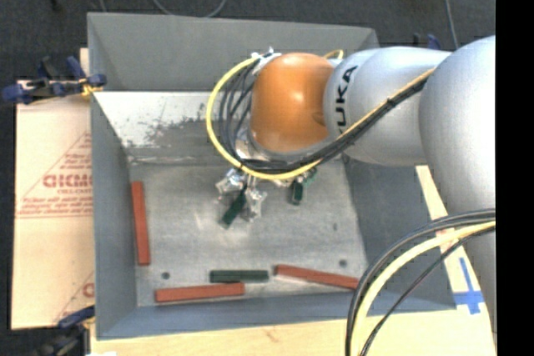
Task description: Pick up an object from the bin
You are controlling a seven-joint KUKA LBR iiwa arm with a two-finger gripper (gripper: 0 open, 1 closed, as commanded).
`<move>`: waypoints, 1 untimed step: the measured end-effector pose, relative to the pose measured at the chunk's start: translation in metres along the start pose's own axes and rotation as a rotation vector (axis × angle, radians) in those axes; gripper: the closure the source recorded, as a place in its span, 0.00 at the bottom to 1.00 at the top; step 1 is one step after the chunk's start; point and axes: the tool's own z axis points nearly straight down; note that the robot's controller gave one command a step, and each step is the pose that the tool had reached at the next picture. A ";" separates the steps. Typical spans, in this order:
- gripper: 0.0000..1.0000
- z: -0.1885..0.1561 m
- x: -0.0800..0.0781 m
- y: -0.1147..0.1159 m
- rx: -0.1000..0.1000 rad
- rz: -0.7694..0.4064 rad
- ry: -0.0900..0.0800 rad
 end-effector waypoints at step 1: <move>1.00 -0.138 0.013 -0.021 0.006 0.026 -0.002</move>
Offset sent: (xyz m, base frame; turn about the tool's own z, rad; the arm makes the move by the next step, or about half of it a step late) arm 0.0029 -0.0225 0.1313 0.0200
